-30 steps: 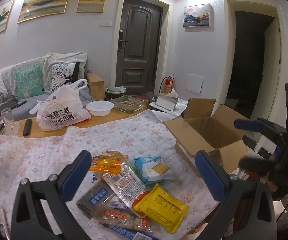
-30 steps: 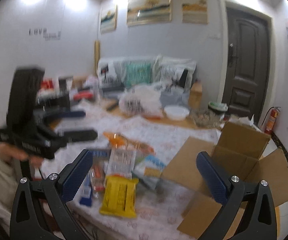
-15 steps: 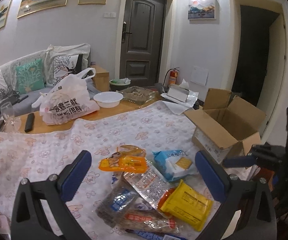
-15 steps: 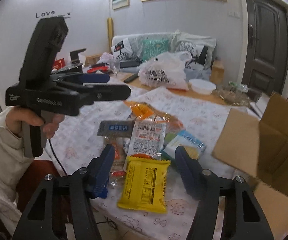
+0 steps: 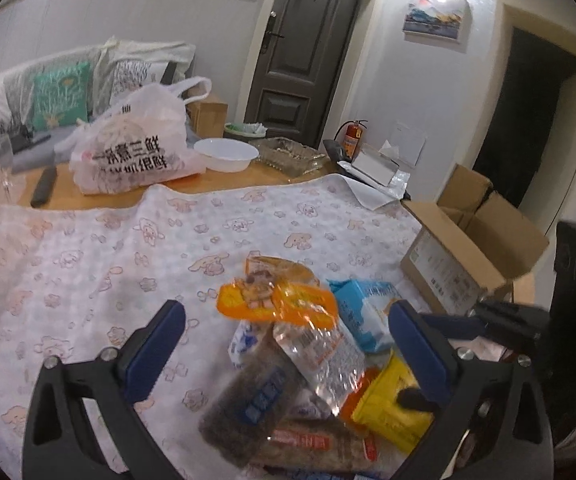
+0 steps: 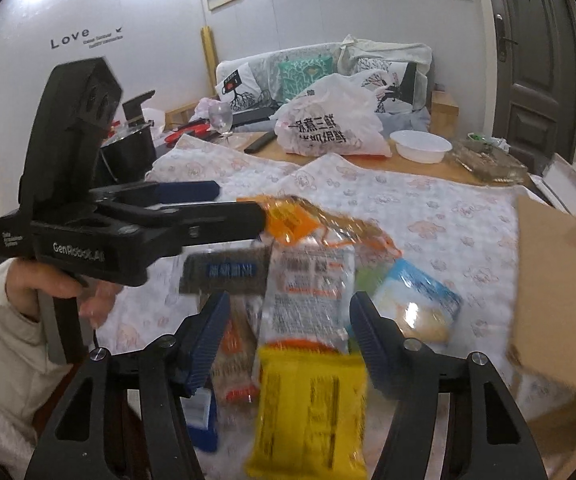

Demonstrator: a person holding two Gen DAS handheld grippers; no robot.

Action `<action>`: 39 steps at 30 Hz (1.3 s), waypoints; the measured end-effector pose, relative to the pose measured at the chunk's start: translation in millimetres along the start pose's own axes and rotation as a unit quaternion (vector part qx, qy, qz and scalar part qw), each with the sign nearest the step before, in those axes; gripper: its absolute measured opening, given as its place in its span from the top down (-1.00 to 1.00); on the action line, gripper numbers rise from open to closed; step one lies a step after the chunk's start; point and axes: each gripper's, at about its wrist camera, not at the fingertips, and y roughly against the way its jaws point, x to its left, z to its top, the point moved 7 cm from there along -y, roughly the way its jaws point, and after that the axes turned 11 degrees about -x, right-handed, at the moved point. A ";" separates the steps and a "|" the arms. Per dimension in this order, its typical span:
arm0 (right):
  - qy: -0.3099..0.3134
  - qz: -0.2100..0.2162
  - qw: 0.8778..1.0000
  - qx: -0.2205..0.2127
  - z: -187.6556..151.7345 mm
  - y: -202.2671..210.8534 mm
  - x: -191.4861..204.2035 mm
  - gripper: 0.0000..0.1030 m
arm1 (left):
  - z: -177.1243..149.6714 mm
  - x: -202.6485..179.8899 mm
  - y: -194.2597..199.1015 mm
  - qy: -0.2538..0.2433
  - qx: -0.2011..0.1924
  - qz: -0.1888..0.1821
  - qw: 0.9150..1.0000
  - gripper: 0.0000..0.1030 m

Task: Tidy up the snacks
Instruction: 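Lower the right gripper onto the orange duck-neck bag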

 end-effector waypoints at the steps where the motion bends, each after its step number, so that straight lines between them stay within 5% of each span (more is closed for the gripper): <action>1: 0.001 -0.001 1.000 0.002 1.7 -6.4 1.7 -0.14 | 2.2 3.4 -6.2 0.006 0.007 -0.002 1.000 -0.91; 8: 0.004 -0.017 1.000 0.019 1.9 -24.9 -4.8 -0.15 | 1.3 10.6 -51.0 0.002 0.068 -0.025 0.997 -0.90; 10: 0.003 -0.024 1.000 0.020 2.5 -25.5 -9.8 -0.16 | -3.1 10.1 -56.1 0.006 0.074 -0.038 0.996 -0.77; 12: 0.003 -0.028 0.999 0.020 2.5 -25.8 -13.7 -0.16 | -5.9 10.3 -59.6 0.006 0.077 -0.041 0.996 -0.34; 21: -0.003 -0.034 0.999 0.019 6.1 -24.9 -21.0 -0.17 | -6.6 14.8 -39.1 -0.014 0.056 -0.020 0.998 -0.05; 31: -0.022 -0.019 1.000 -0.001 32.4 -12.3 -18.0 -0.19 | -14.9 16.5 1.2 -0.023 0.035 -0.027 0.999 -0.03; 39: -0.095 0.028 0.994 0.043 47.6 -47.1 -15.6 -0.28 | -16.7 23.9 5.2 -0.012 0.032 -0.026 0.999 -0.10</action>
